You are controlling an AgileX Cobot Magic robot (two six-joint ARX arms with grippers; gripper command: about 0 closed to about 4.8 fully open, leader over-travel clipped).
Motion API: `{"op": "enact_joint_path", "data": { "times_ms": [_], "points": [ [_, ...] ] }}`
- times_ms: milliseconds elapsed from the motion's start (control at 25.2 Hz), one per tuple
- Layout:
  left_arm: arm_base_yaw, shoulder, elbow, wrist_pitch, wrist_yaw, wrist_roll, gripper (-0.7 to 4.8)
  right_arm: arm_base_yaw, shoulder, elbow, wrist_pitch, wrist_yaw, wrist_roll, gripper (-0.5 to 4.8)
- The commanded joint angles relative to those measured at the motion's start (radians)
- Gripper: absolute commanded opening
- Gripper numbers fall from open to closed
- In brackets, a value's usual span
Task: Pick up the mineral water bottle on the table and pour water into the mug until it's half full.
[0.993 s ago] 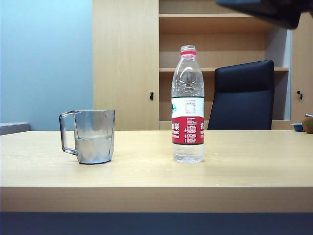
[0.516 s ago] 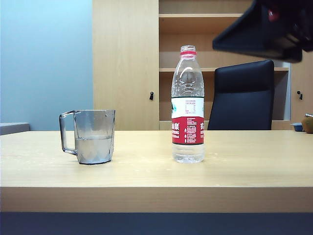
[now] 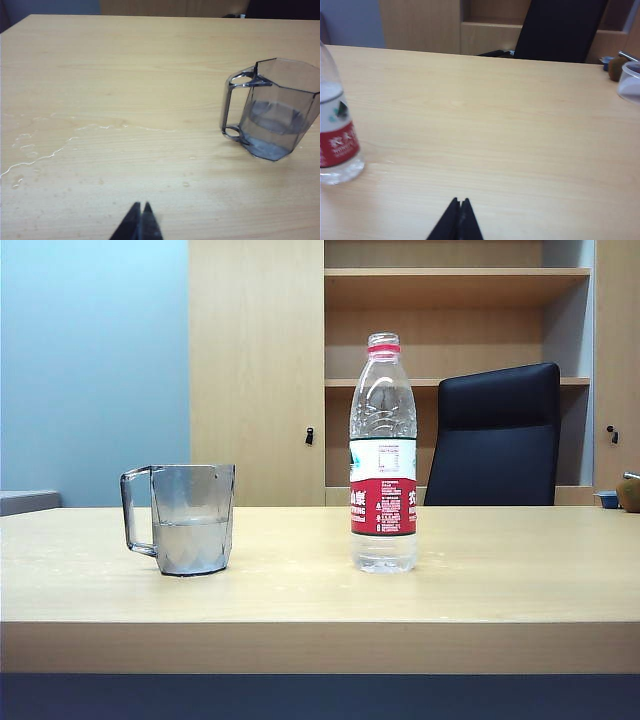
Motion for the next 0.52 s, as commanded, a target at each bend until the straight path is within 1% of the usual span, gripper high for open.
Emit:
{"op": "enact_joint_path", "data": {
  "times_ms": [40,119,159,238,397,516],
  "points": [
    [0.000,0.001,0.003,0.010,0.003,0.003,-0.02,-0.039,-0.019,-0.053,0.064,-0.003,0.001,-0.08],
    [0.000,0.001,0.003,0.010,0.003,0.003,-0.02,-0.050,-0.019,-0.094,0.105,-0.007,0.002,-0.08],
    [0.000,0.001,0.003,0.011,0.003,0.003,-0.02,-0.056,-0.019,-0.092,0.074,-0.006,-0.002,-0.08],
    [0.000,0.001,0.003,0.010,0.003,0.003,-0.02,-0.064,-0.019,-0.092,0.061,0.006,-0.002,-0.08],
    [0.000,0.001,0.003,0.010,0.003,0.003,-0.02,-0.077,-0.019,-0.092,0.041,-0.006,-0.002,-0.08],
    [0.000,0.001,0.003,0.010,0.003,0.003,-0.02,-0.078,-0.019,-0.092,-0.011,-0.006,-0.002,-0.08]
  ]
}}
